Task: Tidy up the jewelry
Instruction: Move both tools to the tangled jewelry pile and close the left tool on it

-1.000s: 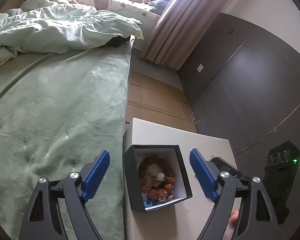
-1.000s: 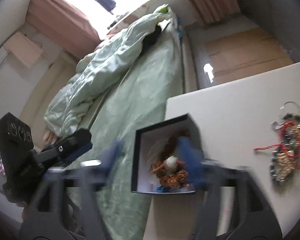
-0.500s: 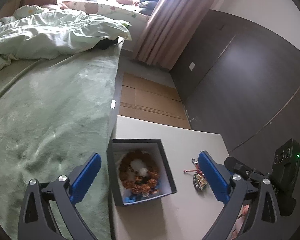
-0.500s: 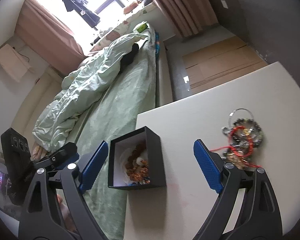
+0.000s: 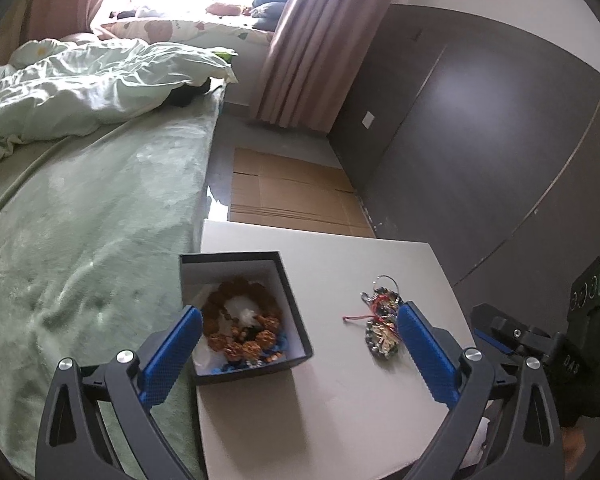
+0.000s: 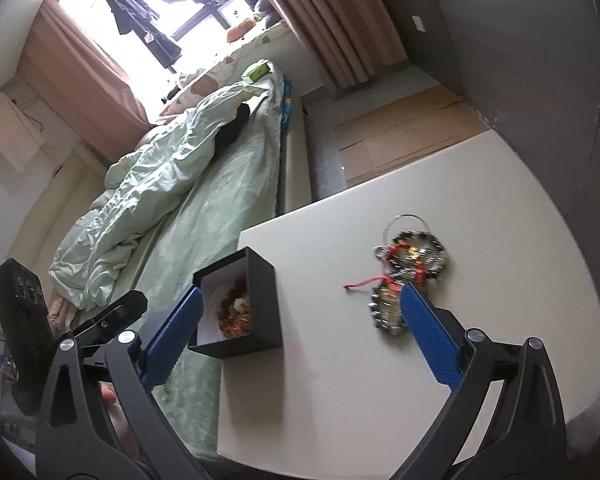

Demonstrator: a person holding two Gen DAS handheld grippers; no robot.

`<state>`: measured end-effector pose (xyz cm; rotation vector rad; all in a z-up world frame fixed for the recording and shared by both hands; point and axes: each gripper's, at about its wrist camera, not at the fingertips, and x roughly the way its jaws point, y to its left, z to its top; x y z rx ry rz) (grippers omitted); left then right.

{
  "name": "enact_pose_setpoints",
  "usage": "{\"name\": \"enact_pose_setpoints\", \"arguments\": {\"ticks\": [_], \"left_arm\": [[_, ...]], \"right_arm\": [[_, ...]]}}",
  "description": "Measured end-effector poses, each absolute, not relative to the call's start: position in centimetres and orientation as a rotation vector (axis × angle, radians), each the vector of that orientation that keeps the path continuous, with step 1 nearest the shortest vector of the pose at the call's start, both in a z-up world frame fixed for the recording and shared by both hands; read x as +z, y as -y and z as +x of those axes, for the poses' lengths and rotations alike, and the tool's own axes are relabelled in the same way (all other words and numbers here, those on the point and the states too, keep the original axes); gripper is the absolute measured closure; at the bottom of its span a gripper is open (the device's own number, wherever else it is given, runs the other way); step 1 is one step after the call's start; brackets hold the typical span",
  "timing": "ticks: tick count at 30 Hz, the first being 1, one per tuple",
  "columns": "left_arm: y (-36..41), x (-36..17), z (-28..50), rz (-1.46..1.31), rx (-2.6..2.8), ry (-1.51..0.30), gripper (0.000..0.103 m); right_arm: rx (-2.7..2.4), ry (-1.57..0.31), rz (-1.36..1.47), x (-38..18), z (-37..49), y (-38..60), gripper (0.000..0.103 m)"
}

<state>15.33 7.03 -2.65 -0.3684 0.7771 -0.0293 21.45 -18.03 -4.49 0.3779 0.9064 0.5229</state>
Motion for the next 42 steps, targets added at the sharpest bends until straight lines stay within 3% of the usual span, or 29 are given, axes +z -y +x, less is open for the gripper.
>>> {"name": "enact_pose_setpoints", "arguments": {"ticks": [8, 13, 19, 21, 26, 33, 42], "left_arm": [[-3.5, -3.0, 15.8, -0.329, -0.093, -0.785, 0.009], [-1.4, -4.0, 16.9, -0.297, -0.135, -0.819, 0.025], [1.2, -6.3, 18.7, -0.241, -0.166, -0.88, 0.031], [2.1, -7.0, 19.3, -0.224, -0.176, -0.894, 0.033], [3.7, -9.0, 20.7, -0.2, -0.188, -0.929, 0.04], [5.2, -10.2, 22.6, -0.2, -0.207, -0.938, 0.041], [7.5, -11.1, 25.3, -0.193, -0.255, -0.948, 0.045]], "right_arm": [[0.481, -0.914, 0.359, -4.6, 20.9, 21.6, 0.005], [0.431, -0.939, 0.36, -5.5, 21.4, 23.7, 0.005], [0.384, -0.978, 0.378, -6.4, 22.1, 25.1, 0.005], [0.378, -0.98, 0.385, -6.4, 22.4, 25.4, 0.008], [0.368, -1.001, 0.4, -6.7, 23.2, 25.8, 0.027], [0.358, -1.017, 0.44, -7.0, 24.3, 27.4, 0.042], [0.3, -1.031, 0.506, -7.3, 25.7, 30.4, 0.044]]}}
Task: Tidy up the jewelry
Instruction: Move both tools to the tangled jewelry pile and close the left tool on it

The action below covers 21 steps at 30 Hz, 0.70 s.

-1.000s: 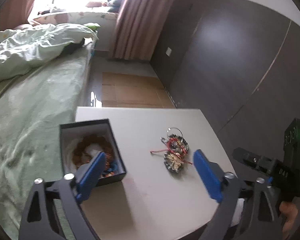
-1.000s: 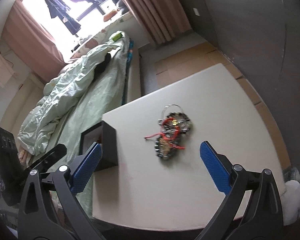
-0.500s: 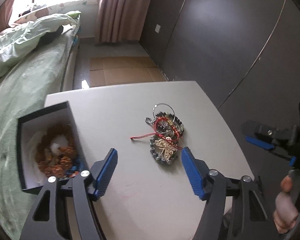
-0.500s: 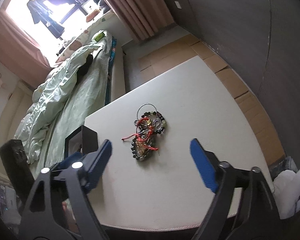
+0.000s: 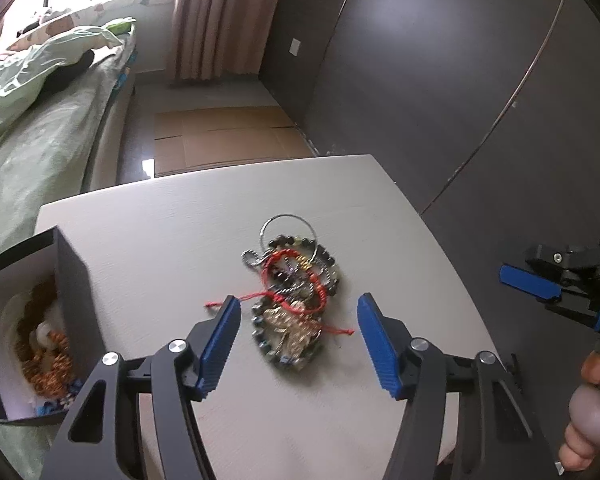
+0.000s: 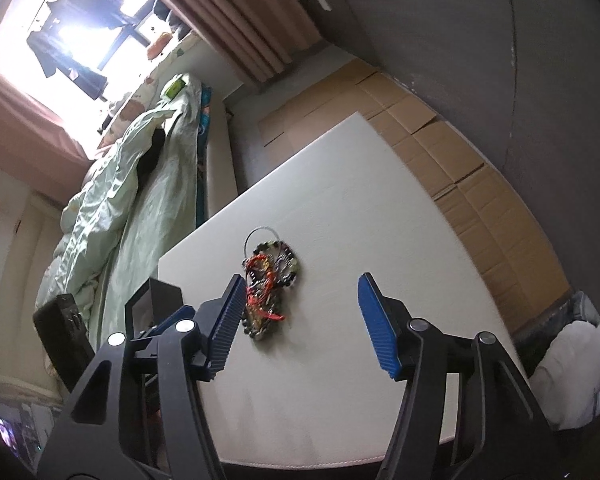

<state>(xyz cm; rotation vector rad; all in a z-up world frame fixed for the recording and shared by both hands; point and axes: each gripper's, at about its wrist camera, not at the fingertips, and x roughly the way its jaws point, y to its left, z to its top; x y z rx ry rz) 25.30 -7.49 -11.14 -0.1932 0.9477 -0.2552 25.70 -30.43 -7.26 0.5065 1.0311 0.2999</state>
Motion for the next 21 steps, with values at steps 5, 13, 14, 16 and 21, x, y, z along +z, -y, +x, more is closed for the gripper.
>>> {"name": "enact_pose_setpoints", "arguments": {"ticks": [5, 13, 14, 16, 21], "left_arm": [[8.7, -11.7, 26.6, -0.175, -0.274, -0.958, 0.045], [9.2, -12.8, 28.7, -0.202, -0.288, -0.981, 0.05], [9.1, -12.8, 28.9, -0.204, -0.292, -0.982, 0.052], [9.1, -12.8, 29.5, -0.209, -0.294, -0.983, 0.053], [9.5, -13.8, 30.7, -0.2, -0.302, -1.024, 0.056]], "right_arm": [[0.268, -1.035, 0.537, -7.5, 26.3, 31.8, 0.044], [0.239, -1.025, 0.583, -7.4, 27.6, 33.5, 0.044], [0.234, -1.023, 0.588, -7.4, 27.8, 33.6, 0.044], [0.224, -1.021, 0.597, -7.4, 28.1, 33.9, 0.044], [0.22, -1.022, 0.61, -7.5, 29.1, 33.9, 0.044]]}}
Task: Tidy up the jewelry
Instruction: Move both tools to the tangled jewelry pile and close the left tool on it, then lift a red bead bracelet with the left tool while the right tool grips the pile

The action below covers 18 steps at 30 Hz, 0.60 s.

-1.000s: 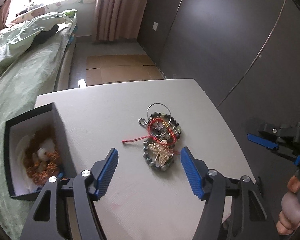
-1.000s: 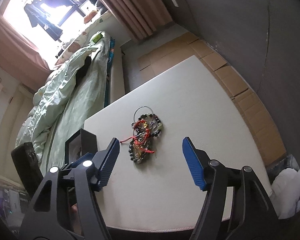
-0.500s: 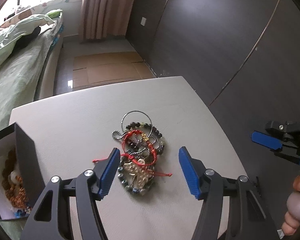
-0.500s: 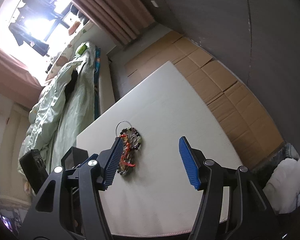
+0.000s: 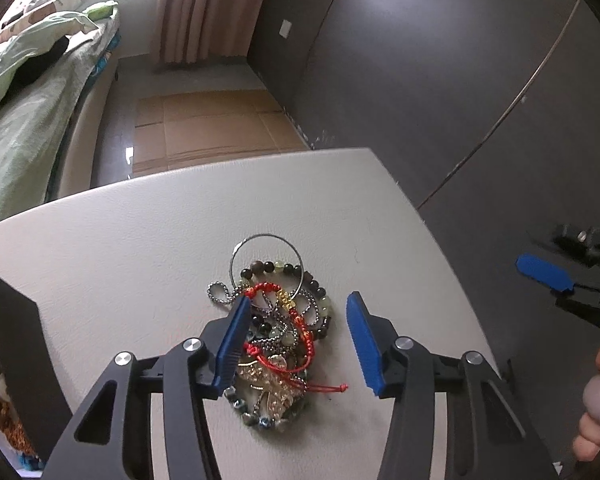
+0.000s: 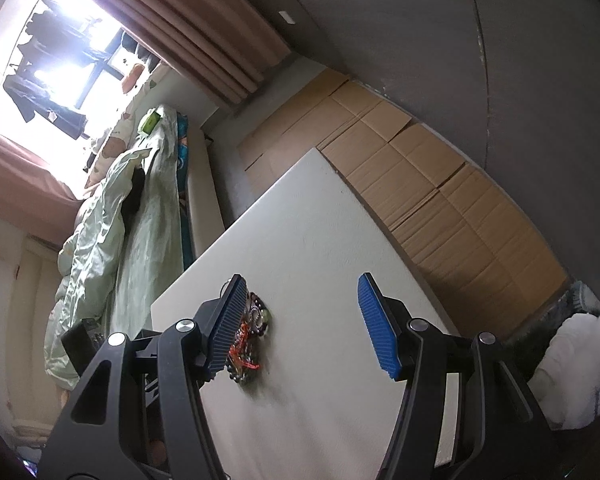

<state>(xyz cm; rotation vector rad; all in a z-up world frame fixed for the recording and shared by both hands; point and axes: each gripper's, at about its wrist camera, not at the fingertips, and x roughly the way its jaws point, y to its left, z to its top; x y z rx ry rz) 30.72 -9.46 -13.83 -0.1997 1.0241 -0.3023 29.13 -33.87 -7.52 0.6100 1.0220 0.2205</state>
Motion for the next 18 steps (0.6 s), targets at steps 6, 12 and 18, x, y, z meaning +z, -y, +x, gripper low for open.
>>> {"name": "enact_pose_setpoints", "arguments": {"ticks": [6, 12, 18], "left_arm": [[11.6, -15.3, 30.7, -0.045, -0.265, -1.061, 0.064], [13.5, -15.6, 29.5, 0.122, -0.247, -1.034, 0.068], [13.0, -15.4, 28.8, 0.163, -0.24, -1.008, 0.09]], "right_arm": [[0.226, -1.027, 0.609, -7.7, 30.1, 33.1, 0.044], [0.232, -1.023, 0.601, -7.4, 30.1, 32.9, 0.044], [0.233, -1.024, 0.594, -7.4, 30.0, 32.7, 0.044]]}}
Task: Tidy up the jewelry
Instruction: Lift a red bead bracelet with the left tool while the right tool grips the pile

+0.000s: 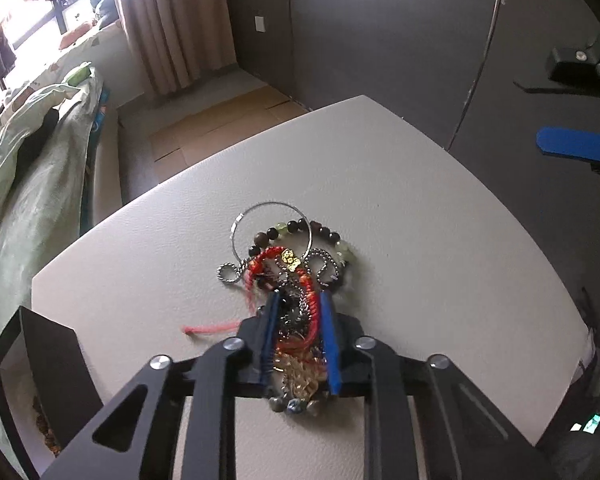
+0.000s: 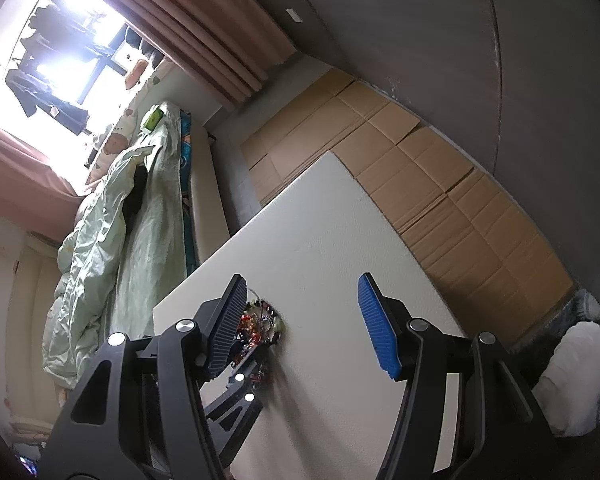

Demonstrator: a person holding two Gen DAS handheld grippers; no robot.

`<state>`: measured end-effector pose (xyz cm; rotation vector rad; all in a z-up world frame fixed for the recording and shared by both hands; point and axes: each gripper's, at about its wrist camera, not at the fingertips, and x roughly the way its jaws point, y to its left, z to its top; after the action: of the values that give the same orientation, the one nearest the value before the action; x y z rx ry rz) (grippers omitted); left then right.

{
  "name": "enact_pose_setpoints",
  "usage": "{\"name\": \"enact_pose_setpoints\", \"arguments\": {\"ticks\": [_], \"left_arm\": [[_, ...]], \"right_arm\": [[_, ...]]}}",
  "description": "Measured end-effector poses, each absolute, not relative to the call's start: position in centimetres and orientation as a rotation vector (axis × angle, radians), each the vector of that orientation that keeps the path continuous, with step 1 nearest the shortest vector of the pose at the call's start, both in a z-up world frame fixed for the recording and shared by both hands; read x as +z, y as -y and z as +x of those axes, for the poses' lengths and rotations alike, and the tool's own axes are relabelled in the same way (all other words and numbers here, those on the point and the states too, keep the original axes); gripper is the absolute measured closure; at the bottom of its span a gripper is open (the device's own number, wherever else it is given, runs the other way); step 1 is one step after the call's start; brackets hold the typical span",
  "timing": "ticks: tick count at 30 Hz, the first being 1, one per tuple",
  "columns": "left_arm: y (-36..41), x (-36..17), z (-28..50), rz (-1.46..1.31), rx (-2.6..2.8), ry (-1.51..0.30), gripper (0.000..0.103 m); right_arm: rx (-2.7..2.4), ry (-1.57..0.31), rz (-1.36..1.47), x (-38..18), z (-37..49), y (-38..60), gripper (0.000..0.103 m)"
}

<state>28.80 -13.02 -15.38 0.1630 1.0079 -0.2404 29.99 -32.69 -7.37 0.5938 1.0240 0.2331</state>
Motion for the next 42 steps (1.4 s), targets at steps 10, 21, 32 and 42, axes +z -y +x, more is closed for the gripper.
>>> {"name": "enact_pose_setpoints", "arguments": {"ticks": [10, 21, 32, 42], "left_arm": [[9.0, -12.5, 28.9, -0.015, -0.29, -0.963, 0.098], [4.4, -9.6, 29.1, -0.225, -0.317, -0.925, 0.098], [1.4, -8.2, 28.3, -0.319, -0.305, -0.894, 0.098], [-0.2, -7.7, 27.8, -0.347, -0.297, -0.88, 0.098]], "right_arm": [[0.245, -1.028, 0.568, -7.4, 30.1, 31.9, 0.044], [0.302, -1.094, 0.518, -9.2, 31.3, 28.4, 0.048], [0.381, -1.203, 0.473, -12.5, 33.5, 23.5, 0.068], [0.403, -1.271, 0.548, -14.5, 33.9, 22.1, 0.073]]}}
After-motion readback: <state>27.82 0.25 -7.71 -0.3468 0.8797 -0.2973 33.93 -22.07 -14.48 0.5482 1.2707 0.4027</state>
